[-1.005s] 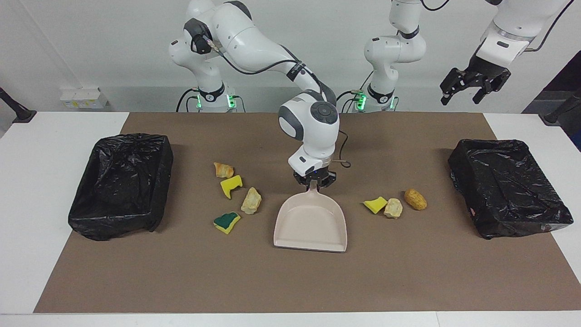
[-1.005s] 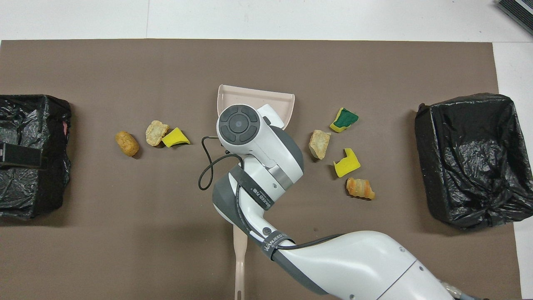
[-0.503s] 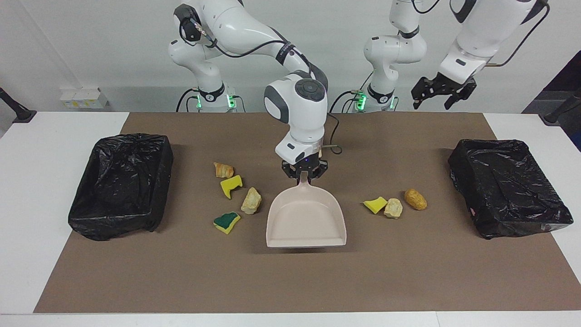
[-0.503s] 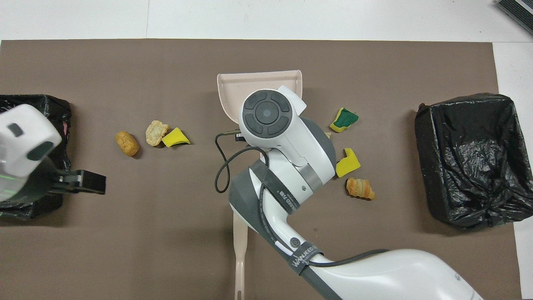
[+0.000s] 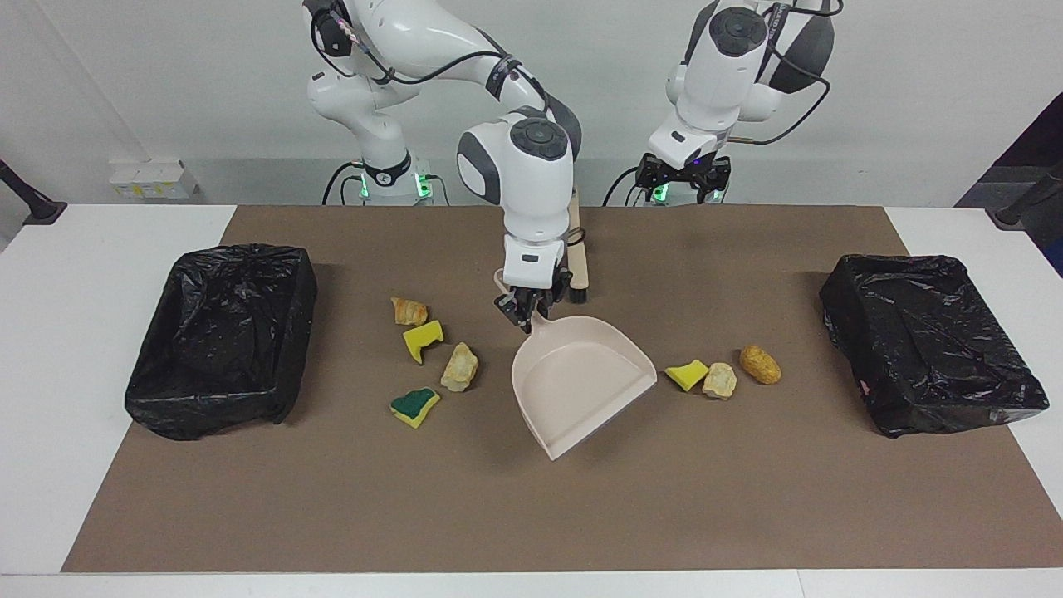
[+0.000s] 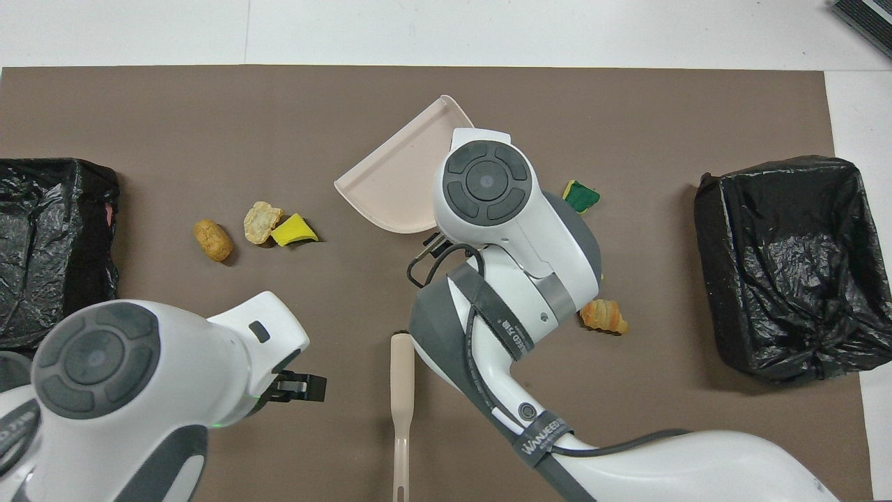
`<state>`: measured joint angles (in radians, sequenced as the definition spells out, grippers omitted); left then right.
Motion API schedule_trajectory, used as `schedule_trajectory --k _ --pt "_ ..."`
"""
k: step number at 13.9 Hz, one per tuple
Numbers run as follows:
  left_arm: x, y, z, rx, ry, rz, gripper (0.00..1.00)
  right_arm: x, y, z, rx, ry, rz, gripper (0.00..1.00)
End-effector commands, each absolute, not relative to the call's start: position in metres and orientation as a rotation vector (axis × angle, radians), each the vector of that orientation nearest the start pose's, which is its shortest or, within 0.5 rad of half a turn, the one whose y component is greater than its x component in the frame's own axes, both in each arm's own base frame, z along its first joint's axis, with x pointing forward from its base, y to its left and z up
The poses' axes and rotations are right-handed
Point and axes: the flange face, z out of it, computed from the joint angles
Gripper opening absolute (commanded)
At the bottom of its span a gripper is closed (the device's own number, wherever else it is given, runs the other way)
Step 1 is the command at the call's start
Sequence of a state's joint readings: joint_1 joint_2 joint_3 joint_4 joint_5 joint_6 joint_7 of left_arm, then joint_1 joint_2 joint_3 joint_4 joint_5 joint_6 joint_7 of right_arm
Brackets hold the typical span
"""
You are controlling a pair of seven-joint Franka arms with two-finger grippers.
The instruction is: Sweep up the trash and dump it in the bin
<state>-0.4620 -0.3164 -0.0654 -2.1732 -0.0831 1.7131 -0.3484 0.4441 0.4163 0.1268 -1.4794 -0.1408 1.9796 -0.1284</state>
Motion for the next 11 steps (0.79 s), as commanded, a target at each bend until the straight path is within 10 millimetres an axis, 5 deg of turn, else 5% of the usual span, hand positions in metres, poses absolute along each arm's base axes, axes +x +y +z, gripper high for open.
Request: schedule_trajectory --k 1,5,8,11 --pt "0.353 -0.235 0.496 -3.165 0.232 0.240 1.00 0.600 0.334 0.448 -2.839 -1.534 -0.133 0.00" --pt "0.319 -0.289 0.451 -3.174 0.208 0.179 1.00 0.622 0.312 0.421 -2.573 -2.038 -0.048 0.00" --pt "0.297 -0.327 0.391 -3.160 0.185 0.177 1.00 0.625 0.312 0.405 -2.360 -2.300 0.009 0.00" --pt "0.276 -0.351 0.357 -3.135 0.193 0.196 1.00 0.620 0.321 0.385 -2.243 -2.481 0.124 0.00"
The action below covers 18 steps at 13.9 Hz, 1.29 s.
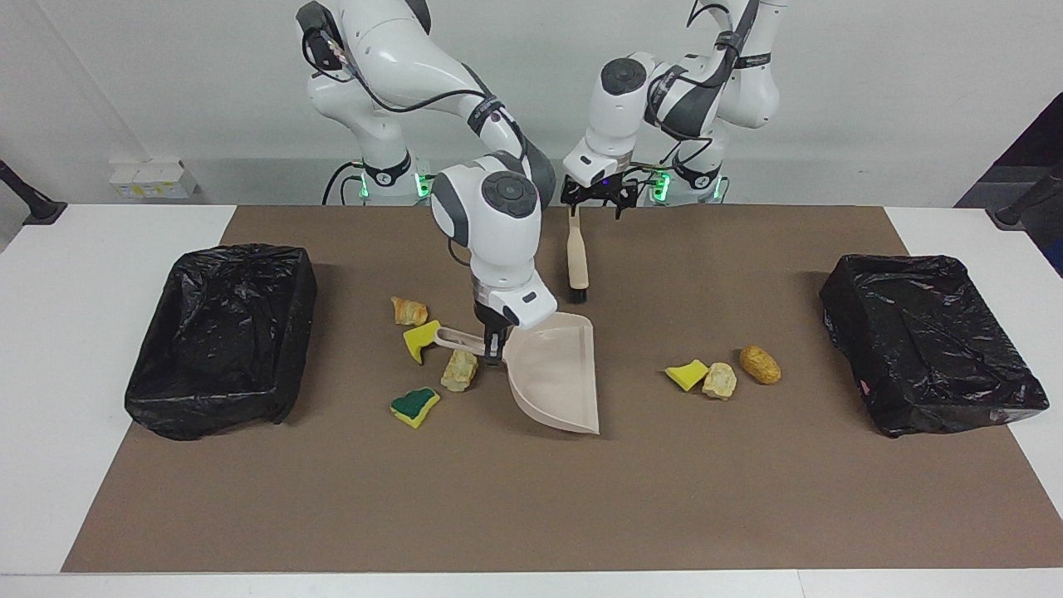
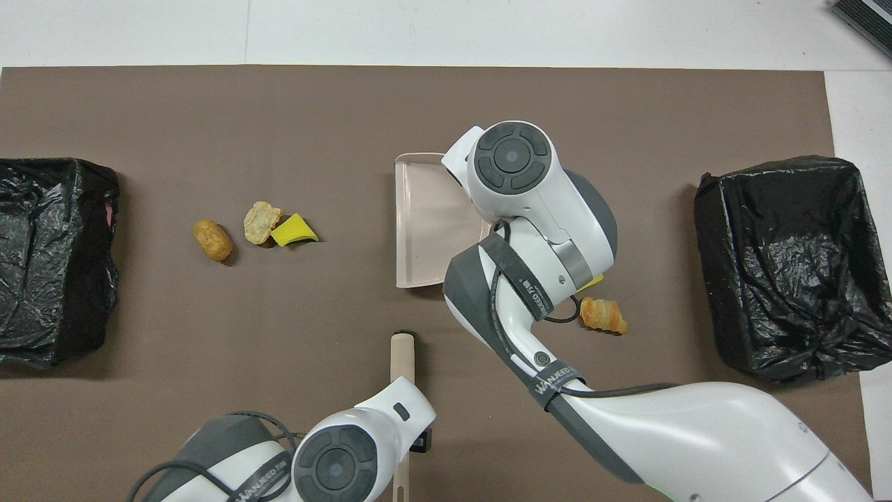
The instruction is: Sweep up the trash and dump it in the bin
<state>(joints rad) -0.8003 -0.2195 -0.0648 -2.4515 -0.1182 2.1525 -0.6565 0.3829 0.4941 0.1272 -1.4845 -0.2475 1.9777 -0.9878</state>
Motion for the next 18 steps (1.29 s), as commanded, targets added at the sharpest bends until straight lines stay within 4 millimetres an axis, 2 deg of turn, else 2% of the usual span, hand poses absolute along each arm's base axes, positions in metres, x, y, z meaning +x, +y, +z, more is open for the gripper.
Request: schedule_trajectory --k 1,4,6,7,9,10,13,15,18 --pt "0.271 -0.357 0.352 -3.144 0.188 0.179 1.00 0.619 0.321 0.381 1.949 2.183 -0.137 0.00" --pt "0.245 -0.363 0.343 -3.126 0.205 0.189 1.00 0.611 0.334 0.373 1.883 2.247 -0.149 0.00" --pt "0.243 -0.363 0.343 -3.120 0.207 0.195 0.97 0.612 0.334 0.365 1.881 2.254 -0.155 0.00" --pt "0.241 -0.362 0.342 -3.115 0.209 0.200 0.81 0.611 0.335 0.365 1.878 2.258 -0.159 0.00" --pt "0.240 -0.361 0.341 -3.108 0.215 0.211 0.23 0.609 0.338 0.364 1.883 2.263 -0.156 0.00" --pt "0.237 -0.358 0.341 -3.087 0.222 0.240 0.03 0.608 0.339 0.361 1.897 2.258 -0.150 0.00" --pt "0.234 -0.355 0.340 -3.062 0.252 0.291 0.00 0.605 0.343 0.355 1.997 2.207 -0.140 0.00" --pt "0.236 -0.356 0.342 -3.059 0.354 0.296 0.00 0.605 0.344 0.355 2.037 2.173 -0.131 0.00" --pt "0.250 -0.339 0.347 -3.011 0.414 0.387 0.00 0.606 0.345 0.354 2.075 2.140 -0.105 0.00"
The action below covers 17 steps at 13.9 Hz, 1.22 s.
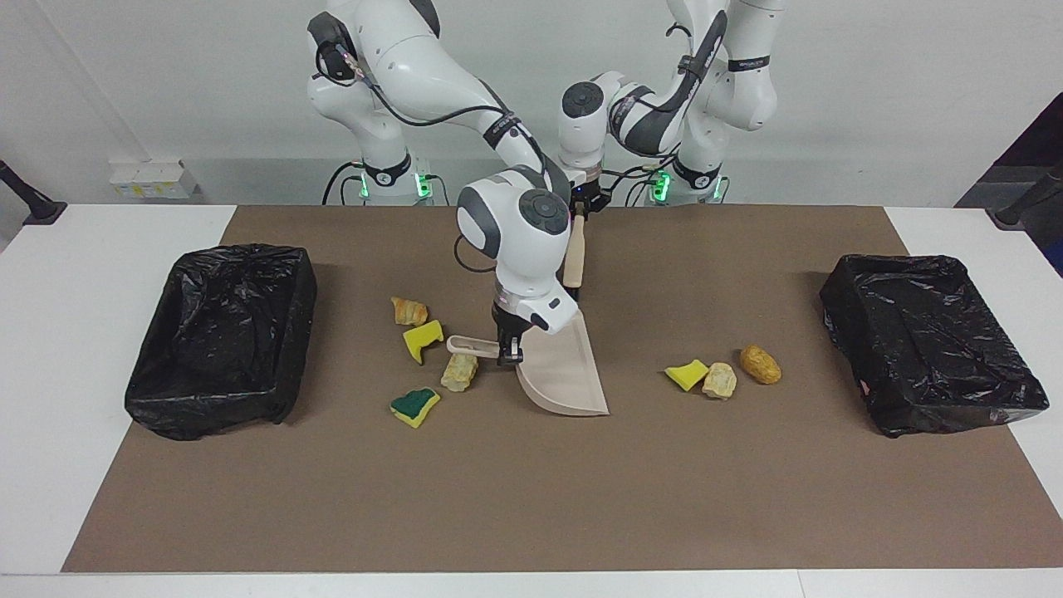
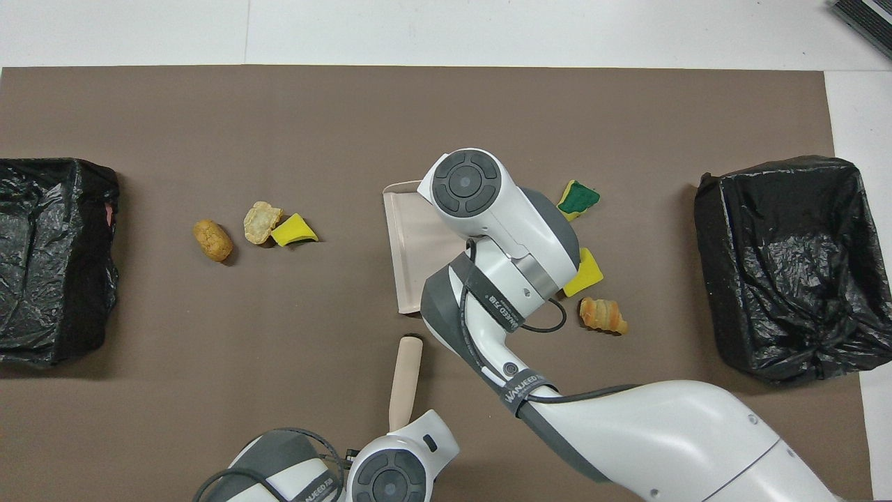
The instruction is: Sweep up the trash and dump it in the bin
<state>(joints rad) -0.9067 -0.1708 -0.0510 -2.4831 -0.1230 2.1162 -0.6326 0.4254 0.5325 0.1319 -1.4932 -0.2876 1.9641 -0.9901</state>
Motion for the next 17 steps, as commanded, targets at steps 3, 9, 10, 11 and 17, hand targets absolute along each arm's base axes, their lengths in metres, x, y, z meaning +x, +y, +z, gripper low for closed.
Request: schedule_trajectory --k 3,9,10,11,17 --pt "0.286 -0.296 0.386 -3.009 0.383 0.470 0.00 0.602 0.350 0.354 2.083 2.132 -0.104 0.00" --pt "0.380 -0.162 0.467 -3.039 0.168 0.375 0.00 0.602 0.351 0.354 2.094 2.121 -0.100 0.00" --pt "0.400 -0.134 0.473 -3.038 0.084 0.359 0.00 0.602 0.351 0.354 2.092 2.120 -0.101 0.00" --pt "0.420 -0.113 0.478 -3.027 0.021 0.340 0.00 0.602 0.351 0.354 2.089 2.124 -0.101 0.00" --pt "0.562 0.035 0.498 -3.029 -0.289 0.238 0.00 0.605 0.349 0.356 2.085 2.126 -0.089 0.00"
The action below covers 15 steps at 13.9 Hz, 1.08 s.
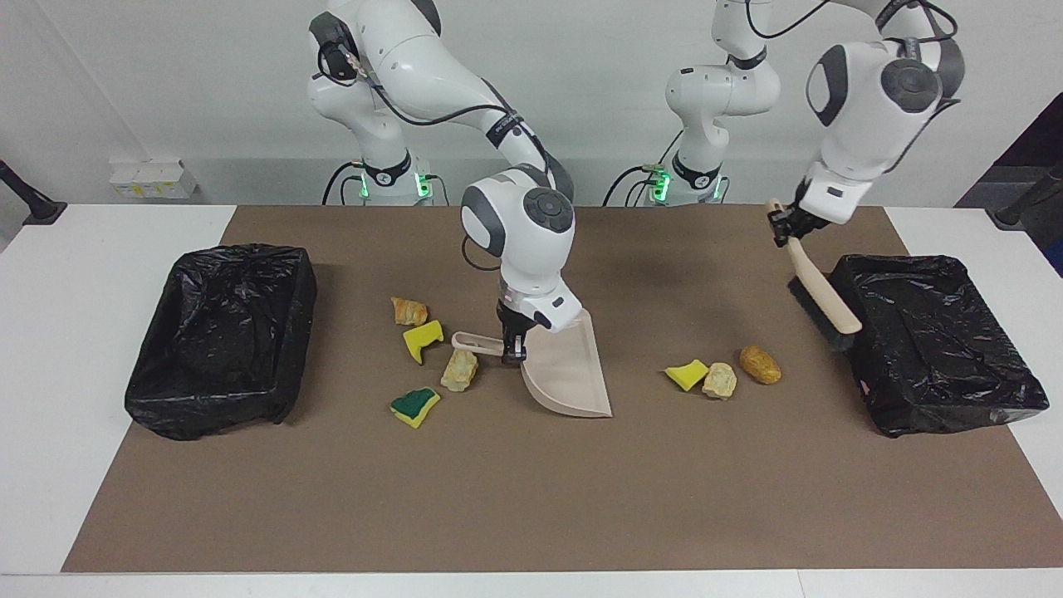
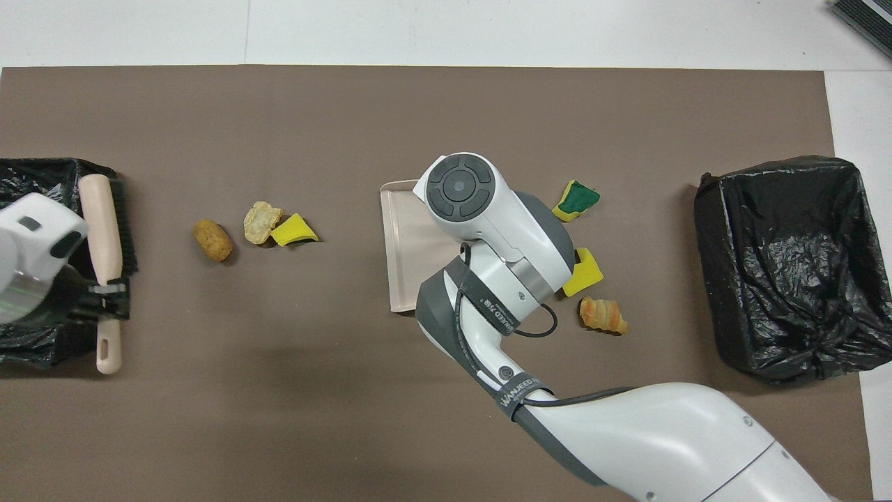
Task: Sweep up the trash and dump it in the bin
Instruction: 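Lift the beige brush with the left gripper toward the bread pieces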
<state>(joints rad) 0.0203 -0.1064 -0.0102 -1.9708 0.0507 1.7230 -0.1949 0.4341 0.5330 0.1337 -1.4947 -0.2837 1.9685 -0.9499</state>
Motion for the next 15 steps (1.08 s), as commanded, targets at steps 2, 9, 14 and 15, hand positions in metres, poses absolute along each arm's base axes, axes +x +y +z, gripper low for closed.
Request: schedule_trajectory --k 2,9,14,15 --pt "0.581 0.049 0.475 -2.971 -0.198 0.266 0.00 0.605 0.349 0.356 2.088 2.123 -0.086 0.00" --pt "0.557 -0.003 0.383 -2.973 0.048 0.374 0.00 0.604 0.353 0.353 2.089 2.123 -0.059 0.00" --pt "0.514 -0.057 0.365 -3.074 0.063 0.372 0.00 0.604 0.353 0.354 2.089 2.123 -0.055 0.00" --pt "0.513 -0.078 0.365 -3.097 0.034 0.351 0.00 0.605 0.353 0.354 2.089 2.123 -0.052 0.00"
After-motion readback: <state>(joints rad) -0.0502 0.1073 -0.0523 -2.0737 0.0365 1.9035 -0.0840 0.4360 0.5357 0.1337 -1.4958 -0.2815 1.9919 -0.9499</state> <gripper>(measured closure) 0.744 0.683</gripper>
